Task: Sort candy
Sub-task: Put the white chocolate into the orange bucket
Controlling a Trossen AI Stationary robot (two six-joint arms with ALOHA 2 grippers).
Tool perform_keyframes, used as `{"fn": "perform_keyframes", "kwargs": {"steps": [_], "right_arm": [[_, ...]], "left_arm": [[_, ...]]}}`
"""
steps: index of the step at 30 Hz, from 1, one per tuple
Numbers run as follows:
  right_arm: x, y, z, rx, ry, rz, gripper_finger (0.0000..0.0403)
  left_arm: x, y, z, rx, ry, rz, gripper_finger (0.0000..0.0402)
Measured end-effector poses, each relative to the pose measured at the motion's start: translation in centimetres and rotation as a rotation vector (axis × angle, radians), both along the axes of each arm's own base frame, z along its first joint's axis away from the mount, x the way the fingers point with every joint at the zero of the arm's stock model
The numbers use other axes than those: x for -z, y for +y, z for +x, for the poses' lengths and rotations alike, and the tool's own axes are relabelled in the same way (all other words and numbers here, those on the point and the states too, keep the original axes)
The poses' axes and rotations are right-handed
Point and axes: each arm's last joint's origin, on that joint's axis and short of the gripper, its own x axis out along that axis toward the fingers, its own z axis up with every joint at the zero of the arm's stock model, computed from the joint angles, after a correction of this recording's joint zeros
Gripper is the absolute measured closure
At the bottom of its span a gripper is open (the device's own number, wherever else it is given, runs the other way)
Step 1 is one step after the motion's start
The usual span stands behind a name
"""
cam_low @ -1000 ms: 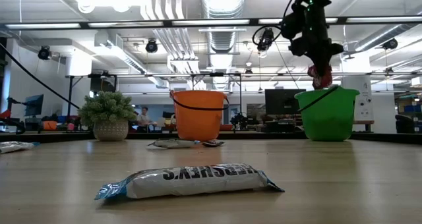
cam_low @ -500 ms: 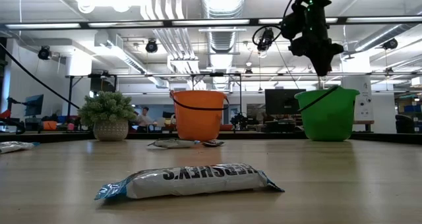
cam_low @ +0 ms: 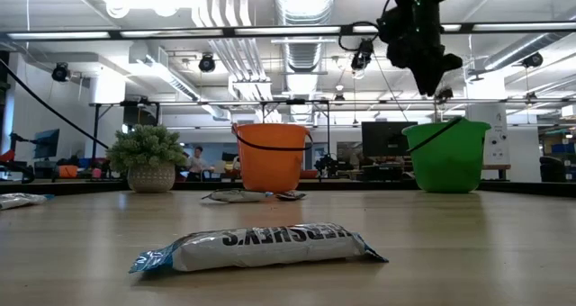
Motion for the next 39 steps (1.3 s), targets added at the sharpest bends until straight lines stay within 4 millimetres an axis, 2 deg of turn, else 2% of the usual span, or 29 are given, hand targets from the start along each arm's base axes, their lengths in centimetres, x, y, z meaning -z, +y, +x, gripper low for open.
{"fn": "perform_keyframes", "kwargs": {"steps": [9, 13, 16, 20, 26, 39], "right_arm": [[-2.0, 0.6, 1.0, -0.041, -0.05, -0.068, 0.0298], [-2.8, 0.6, 1.0, -0.031, -0.072, -0.093, 0.0298], [-3.5, 0.7, 1.0, -0.027, -0.087, -0.112, 0.0298], [-4.2, 0.9, 1.1, -0.033, -0.105, -0.132, 0.0298], [-5.0, 1.3, 1.4, -0.049, -0.128, -0.157, 0.0298], [-5.3, 1.8, 1.8, -0.07, -0.133, -0.16, 0.0298]], "left_arm": [[0.2, 0.2, 0.1, -0.06, -0.014, -0.023, 0.0262], [1.3, 0.3, 0.9, -0.088, 0.031, -0.048, 0.0255], [3.4, 0.4, 1.8, -0.091, 0.124, -0.054, 0.0258], [7.1, 0.5, 3.1, -0.091, 0.236, -0.063, 0.0265], [12.4, 0.5, 5.3, -0.025, 0.235, -0.152, 0.027], [19.8, 0.4, 6.0, 0.023, 0.216, -0.359, 0.027]]}}
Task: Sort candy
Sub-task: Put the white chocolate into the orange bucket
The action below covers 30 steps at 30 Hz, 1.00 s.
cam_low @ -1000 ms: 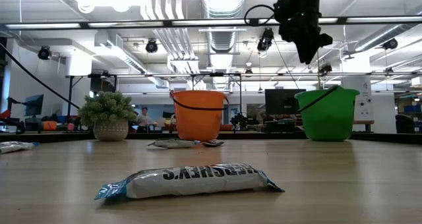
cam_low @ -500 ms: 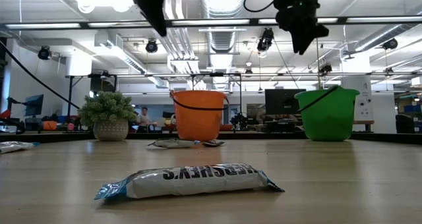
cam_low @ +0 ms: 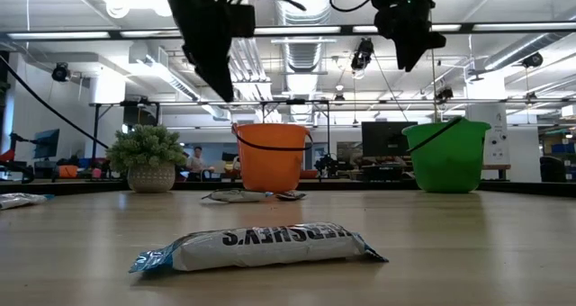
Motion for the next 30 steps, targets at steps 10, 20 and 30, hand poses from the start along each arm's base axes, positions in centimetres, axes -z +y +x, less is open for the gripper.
{"fn": "perform_keyframes", "kwargs": {"steps": [10, 20, 30], "right_arm": [[0.0, 0.4, 0.4, -0.017, 0.001, 0.004, 0.0298], [0.0, 0.4, 0.4, -0.011, 0.001, 0.005, 0.0298], [0.0, 0.4, 0.4, -0.01, 0.0, 0.005, 0.0298]], "left_arm": [[4.6, 0.6, -0.5, -0.039, 0.007, -0.055, 0.027], [8.1, 0.9, 1.4, -0.01, 0.04, -0.148, 0.027], [11.6, 0.9, 2.6, 0.021, 0.115, -0.269, 0.027]]}}
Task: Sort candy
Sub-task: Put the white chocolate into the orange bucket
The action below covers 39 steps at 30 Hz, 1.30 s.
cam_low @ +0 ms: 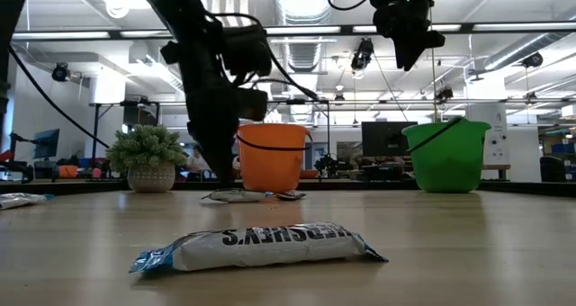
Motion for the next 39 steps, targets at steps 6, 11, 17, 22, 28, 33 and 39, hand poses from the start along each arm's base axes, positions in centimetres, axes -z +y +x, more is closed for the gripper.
{"fn": "perform_keyframes", "kwargs": {"steps": [6, 11, 17, 22, 28, 33, 39], "right_arm": [[0.0, 0.0, 0.0, 0.0, 0.0, 0.0, 0.0298], [0.0, 0.0, 0.0, 0.0, 0.0, 0.0, 0.0298], [-0.1, 0.1, -0.1, -0.001, -0.004, 0.0, 0.0298], [-0.1, 0.1, -0.1, -0.001, -0.006, -0.002, 0.0298], [-0.3, 0.2, -0.2, -0.003, -0.009, -0.006, 0.0298], [-0.7, 0.6, -0.6, -0.012, -0.019, -0.021, 0.0298], [-1.6, 1.3, -1.3, -0.016, -0.04, -0.046, 0.0298]], "left_arm": [[0.9, -0.1, 0.2, 0.015, 0.017, -0.047, 0.027], [1.5, 0.1, 0.3, -0.007, 0.044, -0.006, 0.027], [2.3, 0.2, 0.5, -0.035, 0.071, 0.017, 0.0276], [2.2, 0.2, 0.4, -0.034, 0.071, 0.014, 0.0322], [1.4, 0.1, 0.3, -0.007, 0.037, -0.022, 0.0379], [0.9, -0.1, 0.1, 0.015, 0.025, -0.069, 0.0398], [0.4, -0.4, -0.5, 0.038, 0.051, -0.11, 0.0401]]}}
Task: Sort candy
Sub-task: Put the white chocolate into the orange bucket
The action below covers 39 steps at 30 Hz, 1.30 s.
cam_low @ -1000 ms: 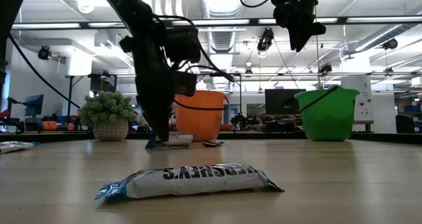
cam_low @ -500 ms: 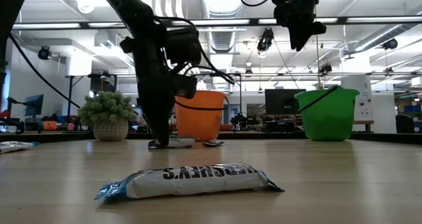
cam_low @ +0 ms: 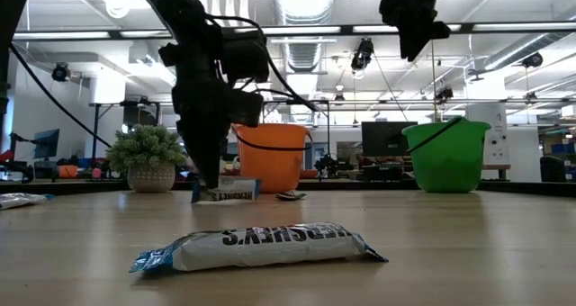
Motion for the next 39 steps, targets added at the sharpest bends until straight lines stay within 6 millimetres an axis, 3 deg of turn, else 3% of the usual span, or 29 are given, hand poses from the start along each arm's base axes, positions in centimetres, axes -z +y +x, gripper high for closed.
{"fn": "perform_keyframes", "kwargs": {"steps": [12, 28, 39], "right_arm": [[-1.8, 1.8, -1.7, 0.007, -0.052, -0.055, 0.0298], [-2.2, 2.2, -2.1, 0.008, -0.063, -0.068, 0.0298], [-0.7, 2.0, -1.9, 0.019, -0.025, -0.025, 0.0298]], "left_arm": [[-3.1, -0.1, -1.1, 0.009, -0.068, 0.043, 0.0401], [-11.2, 0.1, -4.1, -0.056, -0.359, 0.185, 0.0401], [-17.2, 2.7, -3.4, -0.073, -0.388, 0.423, 0.0401]]}}
